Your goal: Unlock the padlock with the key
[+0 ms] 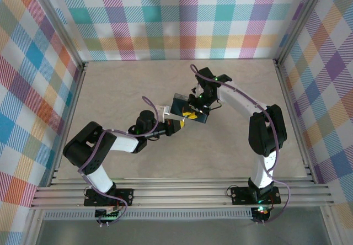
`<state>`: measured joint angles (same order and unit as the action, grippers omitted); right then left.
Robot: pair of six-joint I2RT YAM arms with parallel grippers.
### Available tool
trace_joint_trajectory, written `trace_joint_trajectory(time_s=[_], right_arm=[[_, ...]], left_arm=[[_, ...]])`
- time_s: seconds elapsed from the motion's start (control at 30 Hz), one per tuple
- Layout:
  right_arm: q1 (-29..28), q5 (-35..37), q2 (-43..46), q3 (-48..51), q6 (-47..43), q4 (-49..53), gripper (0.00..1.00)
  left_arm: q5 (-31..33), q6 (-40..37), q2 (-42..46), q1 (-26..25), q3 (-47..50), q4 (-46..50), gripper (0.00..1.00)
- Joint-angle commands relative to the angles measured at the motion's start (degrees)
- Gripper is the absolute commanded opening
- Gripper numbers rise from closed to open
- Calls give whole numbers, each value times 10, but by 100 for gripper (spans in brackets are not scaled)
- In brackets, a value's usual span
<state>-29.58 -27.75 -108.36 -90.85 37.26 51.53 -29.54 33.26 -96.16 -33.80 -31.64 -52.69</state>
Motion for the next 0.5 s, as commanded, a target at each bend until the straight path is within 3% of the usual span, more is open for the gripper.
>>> trace_joint_trajectory(time_s=[0.0, 0.47], right_arm=[[2, -25, -7, 1, -10, -4, 0], [1, -37, -12, -2, -13, 5, 0]], left_arm=[[-5, -3, 14, 5, 4, -29, 0], [-1, 5, 9, 3, 2, -41, 0]])
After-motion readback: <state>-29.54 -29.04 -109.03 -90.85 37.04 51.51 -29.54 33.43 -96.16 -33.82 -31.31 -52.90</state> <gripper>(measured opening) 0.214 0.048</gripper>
